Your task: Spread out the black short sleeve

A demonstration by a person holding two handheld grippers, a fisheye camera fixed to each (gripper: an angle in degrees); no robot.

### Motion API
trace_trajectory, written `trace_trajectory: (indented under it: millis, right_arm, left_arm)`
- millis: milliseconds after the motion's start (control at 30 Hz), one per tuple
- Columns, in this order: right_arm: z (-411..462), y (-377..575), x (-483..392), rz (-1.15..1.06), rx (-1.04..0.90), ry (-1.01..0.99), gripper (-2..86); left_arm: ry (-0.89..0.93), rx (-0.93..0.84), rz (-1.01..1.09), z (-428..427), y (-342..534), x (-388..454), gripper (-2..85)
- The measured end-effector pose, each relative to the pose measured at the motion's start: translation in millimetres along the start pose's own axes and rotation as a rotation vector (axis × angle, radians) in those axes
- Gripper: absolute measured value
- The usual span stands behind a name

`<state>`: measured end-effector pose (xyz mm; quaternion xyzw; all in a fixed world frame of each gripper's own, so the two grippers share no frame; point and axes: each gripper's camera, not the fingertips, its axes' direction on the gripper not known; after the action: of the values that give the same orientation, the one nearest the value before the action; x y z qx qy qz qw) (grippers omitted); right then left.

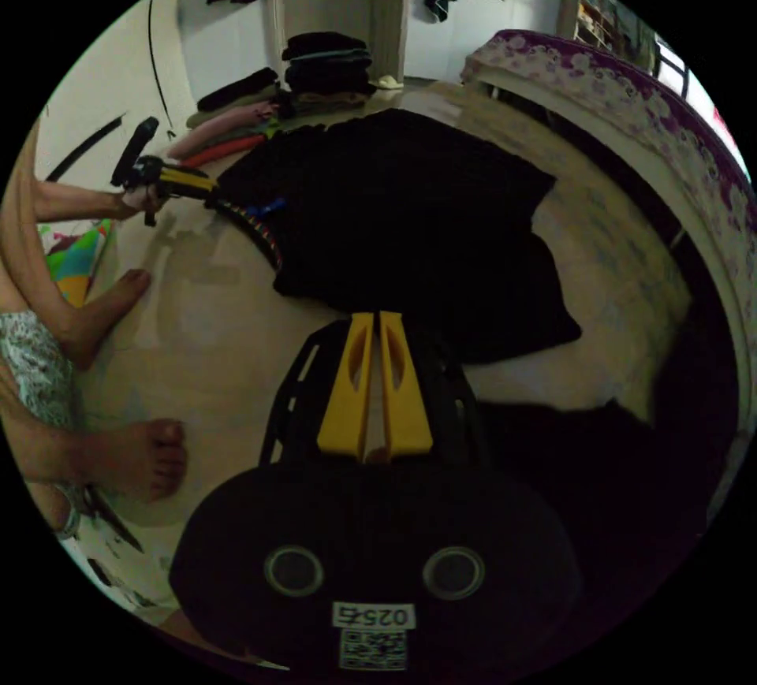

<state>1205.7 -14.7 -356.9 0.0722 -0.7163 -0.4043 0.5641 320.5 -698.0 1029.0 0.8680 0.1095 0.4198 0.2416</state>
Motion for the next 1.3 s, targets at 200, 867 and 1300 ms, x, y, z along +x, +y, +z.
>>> trace_trajectory:
  millis: [200, 867, 1300]
  right_arm:
    - [-93.3, 27.7, -2.1, 0.052, -0.034, -0.141, -1.0]
    - [-54.7, -203.1, 448.0, 0.291, -0.012, -0.425, 0.0]
    - [-50.3, -126.1, 584.7, 0.505, 0.078, -0.767, 19.6]
  left_arm:
    - [0.148, -0.019, -0.215, -114.9, 35.0, -30.5, -0.9]
    - [0.273, -0.049, -0.123, -75.2, -343.9, -322.6, -1.3]
    - [0.377, -0.049, -0.376, -102.5, -356.3, -431.8, 7.0]
